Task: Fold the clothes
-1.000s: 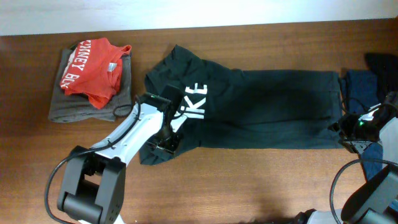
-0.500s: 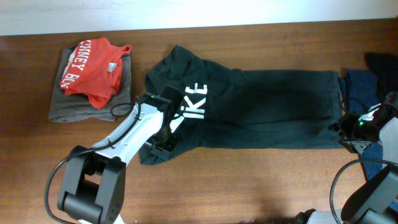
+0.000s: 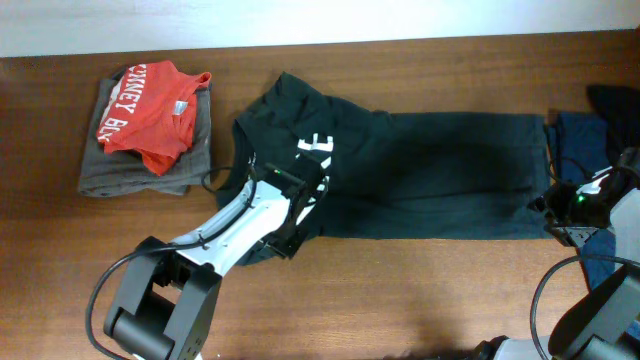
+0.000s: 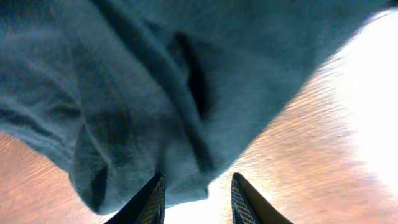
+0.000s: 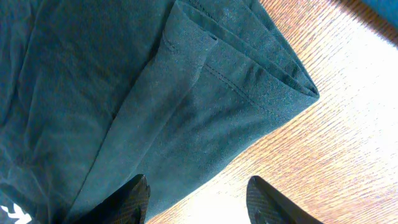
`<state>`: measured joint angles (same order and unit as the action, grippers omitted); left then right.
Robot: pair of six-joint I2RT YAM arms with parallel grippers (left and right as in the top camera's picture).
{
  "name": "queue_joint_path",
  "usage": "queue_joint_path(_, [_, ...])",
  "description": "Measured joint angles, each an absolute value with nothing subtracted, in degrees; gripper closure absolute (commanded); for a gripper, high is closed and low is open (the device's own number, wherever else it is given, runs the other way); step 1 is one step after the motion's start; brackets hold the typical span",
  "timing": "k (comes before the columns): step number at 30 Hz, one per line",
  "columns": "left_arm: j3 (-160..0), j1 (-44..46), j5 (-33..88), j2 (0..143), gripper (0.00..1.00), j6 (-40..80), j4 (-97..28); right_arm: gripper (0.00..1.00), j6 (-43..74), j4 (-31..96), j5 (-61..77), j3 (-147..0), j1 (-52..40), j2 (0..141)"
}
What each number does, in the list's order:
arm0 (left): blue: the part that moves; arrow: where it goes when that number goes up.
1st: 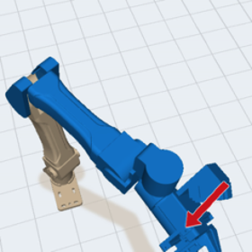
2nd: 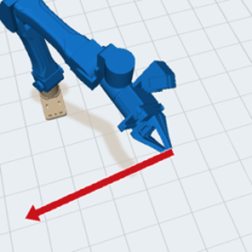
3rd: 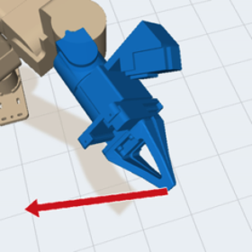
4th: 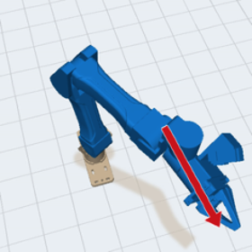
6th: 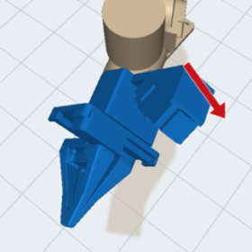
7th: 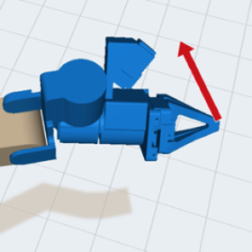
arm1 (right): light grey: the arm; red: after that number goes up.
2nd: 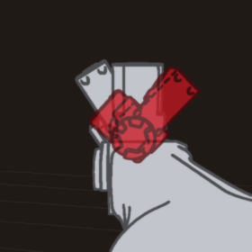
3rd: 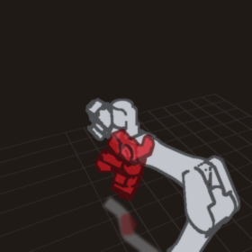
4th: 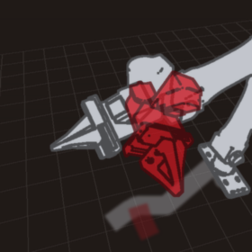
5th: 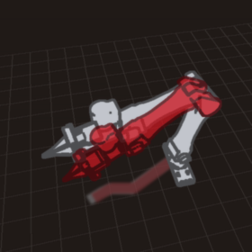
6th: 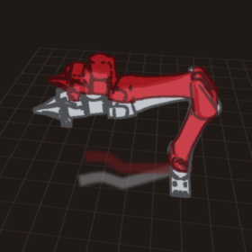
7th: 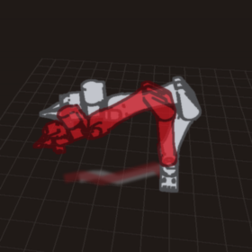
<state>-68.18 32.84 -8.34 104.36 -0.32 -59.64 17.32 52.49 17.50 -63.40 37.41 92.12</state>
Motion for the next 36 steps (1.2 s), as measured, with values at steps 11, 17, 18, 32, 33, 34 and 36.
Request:
queue_joint_path(11, [-65.8, 32.8, -12.5, 104.4, 0.99, 1.5, -57.5, 0.45, 17.3, 52.5, 17.5, -63.4, 37.4, 92.1])
queue_joint_path(17, [-69.5, 32.8, -12.5, 104.5, 1.0, 1.6, -64.0, 0.45, 17.3, 52.5, 17.5, -63.4, 37.4, 92.1])
queue_joint_path(18, [-70.9, 32.8, -12.5, 104.5, 1.0, 1.6, -65.2, 0.45, 17.3, 52.5, 17.5, -63.4, 37.4, 92.1])
queue_joint_path(32, [-81.6, 31.9, -22.9, 104.5, 1.0, 1.6, -61.5, 0.45, 17.3, 52.6, 17.5, -63.4, 37.4, 92.1])
queue_joint_path(33, [-81.6, 31.6, -23.6, 104.5, 1.0, 1.6, -60.7, 0.45, 17.3, 52.6, 17.5, -63.4, 37.4, 92.1])
queue_joint_path(34, [-81.6, 31.3, -24.3, 104.5, 1.0, 1.5, -59.5, 0.45, 17.3, 52.6, 17.5, -63.4, 37.4, 92.1])
queue_joint_path(36, [-81.6, 30.1, -25.4, 104.5, 1.0, 1.2, -57.0, 0.44, 17.3, 52.6, 17.5, -63.4, 37.4, 92.1])
